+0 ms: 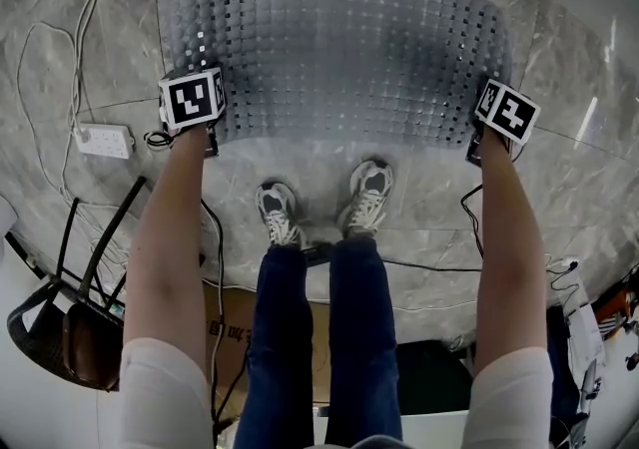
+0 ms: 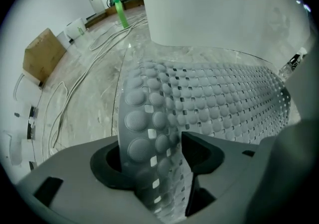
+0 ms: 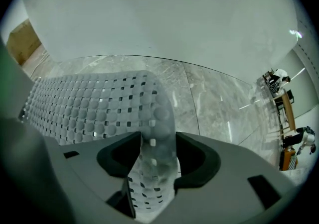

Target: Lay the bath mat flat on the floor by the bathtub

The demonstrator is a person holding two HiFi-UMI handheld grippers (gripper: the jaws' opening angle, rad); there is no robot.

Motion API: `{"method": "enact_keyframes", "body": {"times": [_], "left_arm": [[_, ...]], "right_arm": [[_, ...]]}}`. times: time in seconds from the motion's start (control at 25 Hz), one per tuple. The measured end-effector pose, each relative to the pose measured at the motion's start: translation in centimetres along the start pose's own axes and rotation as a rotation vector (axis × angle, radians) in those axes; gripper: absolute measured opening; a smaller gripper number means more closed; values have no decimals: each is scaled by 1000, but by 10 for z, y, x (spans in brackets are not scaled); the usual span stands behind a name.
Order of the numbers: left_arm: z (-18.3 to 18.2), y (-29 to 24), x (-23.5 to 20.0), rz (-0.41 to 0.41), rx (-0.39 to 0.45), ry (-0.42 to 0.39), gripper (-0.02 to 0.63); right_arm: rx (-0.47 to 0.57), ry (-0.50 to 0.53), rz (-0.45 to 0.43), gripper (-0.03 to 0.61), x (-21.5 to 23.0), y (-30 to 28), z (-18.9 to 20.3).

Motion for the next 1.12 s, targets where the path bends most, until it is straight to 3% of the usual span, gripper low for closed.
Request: {"method": "enact_keyframes", "body": {"times": [0.08,0.24,0.72,0.84,1.0,1.12], "left_arm": [[4,-1,-4,6,-13,6,317],[12,1,-15,8,-27,22,342],[10,15,-17,19,-2,66,351],[10,17,-15,23,5,38,350],[3,23,-13,40,33,32,351],[2,26,-9,53,12,53,350]], "right_arm": [[-12,-12,-1,238,4,0,5],[-24,-16,-18,241,3,1,10],[-30,-45,-67,244,-6,11,7],[-44,-55,-70,242,-7,12,11],[-42,-55,-77,217,-12,17,13],[-30,-32,-72,136,-15,22,12]]}}
Point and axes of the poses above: the fingertips, and each gripper's own axes: y backward along the fingers, x to its right, z out of its underside, the point moved 4 cm from there along y, backward along the fingers, and after that the axes turned 9 degrees about -x, right-handed, at the moved point
